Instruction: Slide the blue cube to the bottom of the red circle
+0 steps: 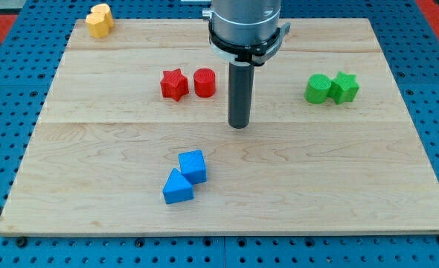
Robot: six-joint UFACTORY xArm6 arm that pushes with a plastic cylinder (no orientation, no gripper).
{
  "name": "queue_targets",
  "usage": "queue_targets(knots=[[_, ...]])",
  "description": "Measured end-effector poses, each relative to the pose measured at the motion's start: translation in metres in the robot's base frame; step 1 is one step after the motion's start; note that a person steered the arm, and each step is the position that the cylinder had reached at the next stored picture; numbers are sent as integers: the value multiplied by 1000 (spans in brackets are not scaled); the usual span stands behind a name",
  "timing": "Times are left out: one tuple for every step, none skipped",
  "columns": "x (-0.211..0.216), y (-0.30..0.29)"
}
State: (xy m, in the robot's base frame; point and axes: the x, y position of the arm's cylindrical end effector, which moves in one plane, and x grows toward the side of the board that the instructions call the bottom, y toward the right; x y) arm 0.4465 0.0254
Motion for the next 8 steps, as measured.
queue_targets(knots=[[0, 4], [0, 11], [0, 11], [0, 10], [7, 9], [13, -3], [13, -3], [4, -35]])
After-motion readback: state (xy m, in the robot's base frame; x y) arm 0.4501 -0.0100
